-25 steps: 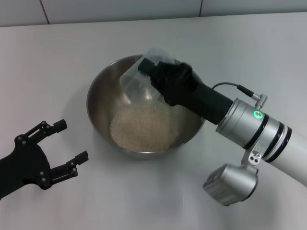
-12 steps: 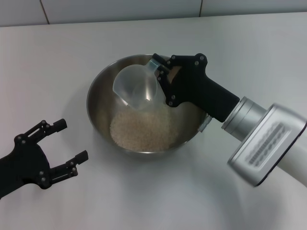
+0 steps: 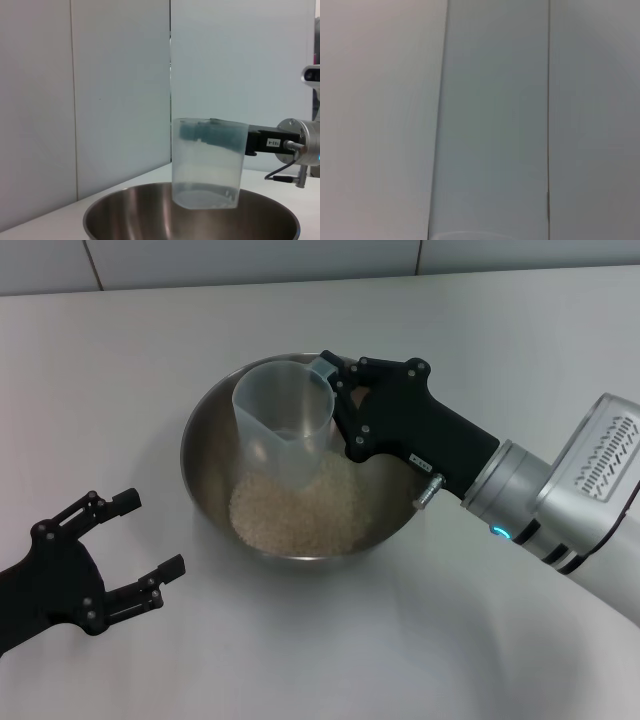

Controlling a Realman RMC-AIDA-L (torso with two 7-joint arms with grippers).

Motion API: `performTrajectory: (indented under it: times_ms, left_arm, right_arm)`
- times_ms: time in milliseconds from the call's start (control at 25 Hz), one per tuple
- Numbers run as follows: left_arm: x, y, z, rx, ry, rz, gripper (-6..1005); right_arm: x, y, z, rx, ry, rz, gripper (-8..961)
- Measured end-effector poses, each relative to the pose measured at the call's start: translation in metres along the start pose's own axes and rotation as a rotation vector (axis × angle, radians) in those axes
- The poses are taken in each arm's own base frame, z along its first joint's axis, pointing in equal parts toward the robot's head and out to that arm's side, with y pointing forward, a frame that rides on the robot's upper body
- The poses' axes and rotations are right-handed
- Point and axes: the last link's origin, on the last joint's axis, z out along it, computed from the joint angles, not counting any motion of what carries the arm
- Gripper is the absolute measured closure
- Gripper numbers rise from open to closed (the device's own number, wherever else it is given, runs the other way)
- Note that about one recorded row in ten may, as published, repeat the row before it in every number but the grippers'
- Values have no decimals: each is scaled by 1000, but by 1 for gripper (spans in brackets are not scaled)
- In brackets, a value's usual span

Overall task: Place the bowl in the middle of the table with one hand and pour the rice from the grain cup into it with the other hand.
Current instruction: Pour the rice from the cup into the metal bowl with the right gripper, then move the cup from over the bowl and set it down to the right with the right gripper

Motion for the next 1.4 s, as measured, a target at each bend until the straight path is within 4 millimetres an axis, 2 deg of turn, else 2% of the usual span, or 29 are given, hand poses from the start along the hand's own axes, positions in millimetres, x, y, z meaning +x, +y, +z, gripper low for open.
performTrajectory:
  times_ms: [400, 560, 640, 680, 760, 840, 880, 1040, 1240, 1400]
  left_arm:
    - [0, 1, 0, -3, 4, 0, 127]
    - [1, 1, 0, -3, 5, 1, 127]
    - [1, 1, 0, -4, 7, 0, 127]
    - [1, 1, 0, -5, 9, 0, 127]
    - [1, 1, 0, -5, 10, 0, 127]
    - [1, 1, 0, -5, 10, 0, 127]
    - [1, 1, 0, -5, 10, 0, 127]
    - [1, 1, 0, -6, 11, 2, 128]
    - [2, 1, 1, -9, 14, 3, 128]
    - [2, 1, 2, -11, 15, 4, 128]
  right_arm:
    - [0, 1, -1, 7, -2, 48, 933]
    - [1, -8, -5, 57, -3, 41, 933]
    - [2, -23, -15, 141, -4, 35, 933]
    - [2, -23, -15, 141, -4, 35, 933]
    - [2, -35, -25, 211, -7, 33, 933]
    - [3, -54, -43, 324, -8, 25, 933]
    - [3, -54, -43, 324, -8, 25, 933]
    - [3, -75, -70, 463, -17, 7, 933]
    - [5, -89, -89, 561, -2, -6, 933]
    - [6, -91, -93, 577, 11, -9, 933]
